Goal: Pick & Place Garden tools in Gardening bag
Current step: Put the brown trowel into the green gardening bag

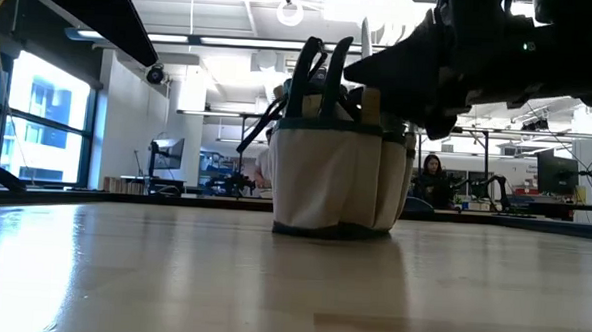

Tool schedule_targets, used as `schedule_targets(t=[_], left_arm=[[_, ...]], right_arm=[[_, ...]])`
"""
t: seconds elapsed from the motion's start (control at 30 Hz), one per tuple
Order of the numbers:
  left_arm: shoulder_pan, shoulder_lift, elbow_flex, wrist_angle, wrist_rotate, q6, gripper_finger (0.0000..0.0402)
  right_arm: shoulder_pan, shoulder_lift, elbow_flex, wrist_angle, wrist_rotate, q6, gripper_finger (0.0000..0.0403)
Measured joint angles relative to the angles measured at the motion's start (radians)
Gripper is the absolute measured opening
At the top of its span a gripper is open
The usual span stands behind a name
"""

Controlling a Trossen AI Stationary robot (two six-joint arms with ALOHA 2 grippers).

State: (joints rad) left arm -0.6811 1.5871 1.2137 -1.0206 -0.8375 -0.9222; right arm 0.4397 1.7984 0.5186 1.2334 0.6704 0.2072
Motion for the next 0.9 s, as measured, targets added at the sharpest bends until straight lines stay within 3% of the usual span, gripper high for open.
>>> schedule_targets(t=[0.33,0.63,0.9], left_arm=[[0.000,0.000,0.000,0.000,0.000,0.000,0.0227],[0.000,0.000,0.000,0.002,0.000,0.000,0.0227],[0.000,0.000,0.000,0.008,0.000,-0.003,0.0227]], right_arm=[[0.000,-0.017,0.000,-0.010,0.000,-0.001,0.0193],[-0.001,-0.018,0.002,-0.153,-0.001,0.092,0.0193],[-0.001,-0.019,0.002,-0.172,-0.008,0.102,0.0193]])
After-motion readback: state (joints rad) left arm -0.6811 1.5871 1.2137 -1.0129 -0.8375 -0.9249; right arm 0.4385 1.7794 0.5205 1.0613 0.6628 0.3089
